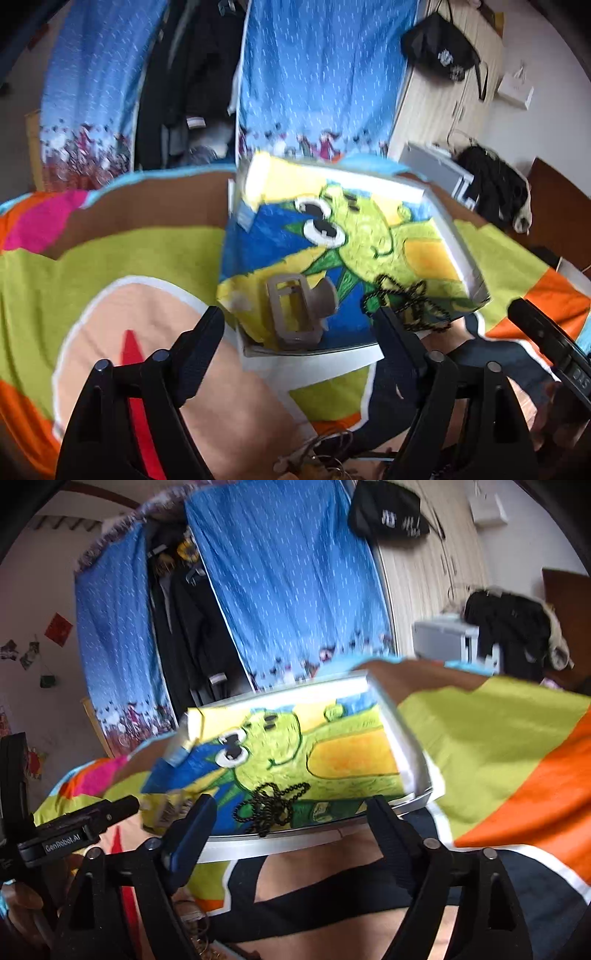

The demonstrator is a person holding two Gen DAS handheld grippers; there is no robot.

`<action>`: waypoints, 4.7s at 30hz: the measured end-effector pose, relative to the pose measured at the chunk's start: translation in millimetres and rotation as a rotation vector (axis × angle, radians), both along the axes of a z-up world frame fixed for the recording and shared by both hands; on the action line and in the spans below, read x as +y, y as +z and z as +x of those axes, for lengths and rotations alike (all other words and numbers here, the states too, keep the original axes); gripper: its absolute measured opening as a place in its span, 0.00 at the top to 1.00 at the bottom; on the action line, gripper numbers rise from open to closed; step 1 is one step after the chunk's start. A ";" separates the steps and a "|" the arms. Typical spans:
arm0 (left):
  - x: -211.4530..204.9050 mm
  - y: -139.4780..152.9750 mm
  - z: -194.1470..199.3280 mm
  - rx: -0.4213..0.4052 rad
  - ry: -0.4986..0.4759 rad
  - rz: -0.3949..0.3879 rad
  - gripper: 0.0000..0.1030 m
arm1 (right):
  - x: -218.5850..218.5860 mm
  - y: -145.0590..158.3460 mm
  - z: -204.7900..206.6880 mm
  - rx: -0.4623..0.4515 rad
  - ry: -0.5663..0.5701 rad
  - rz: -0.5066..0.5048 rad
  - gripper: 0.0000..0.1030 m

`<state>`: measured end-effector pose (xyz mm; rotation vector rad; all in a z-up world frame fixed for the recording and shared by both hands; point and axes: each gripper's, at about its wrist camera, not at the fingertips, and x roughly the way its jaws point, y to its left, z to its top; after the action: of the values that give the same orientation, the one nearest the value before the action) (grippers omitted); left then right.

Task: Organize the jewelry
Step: 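Carry the bracelet and holder into the white drawing tray and open both tools, then move both tools back toward the remaining jewelry on the bed, then grasp the blue watch with the right tool while the left tool grasps the red bead string, then carry the watch and red string into the tray, release, and withdraw both tools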

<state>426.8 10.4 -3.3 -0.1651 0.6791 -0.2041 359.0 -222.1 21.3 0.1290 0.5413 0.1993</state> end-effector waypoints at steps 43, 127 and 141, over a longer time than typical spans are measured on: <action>-17.2 -0.1 -288.3 -0.007 -0.069 0.150 0.02 | 1.5 -15.0 -250.6 0.100 -0.014 -0.069 0.00; -9.1 -76.9 -170.1 0.456 -0.156 -0.190 0.98 | 45.2 -79.9 -125.1 0.306 0.296 -0.167 0.45; -29.5 -9.9 -112.2 0.197 -0.117 -0.133 0.98 | 14.7 -26.1 -85.4 -0.011 0.129 -0.100 0.45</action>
<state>314.7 -19.1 -13.3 -0.2755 0.8724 -0.3487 273.6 -207.4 -4.8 -0.0044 0.5475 0.2975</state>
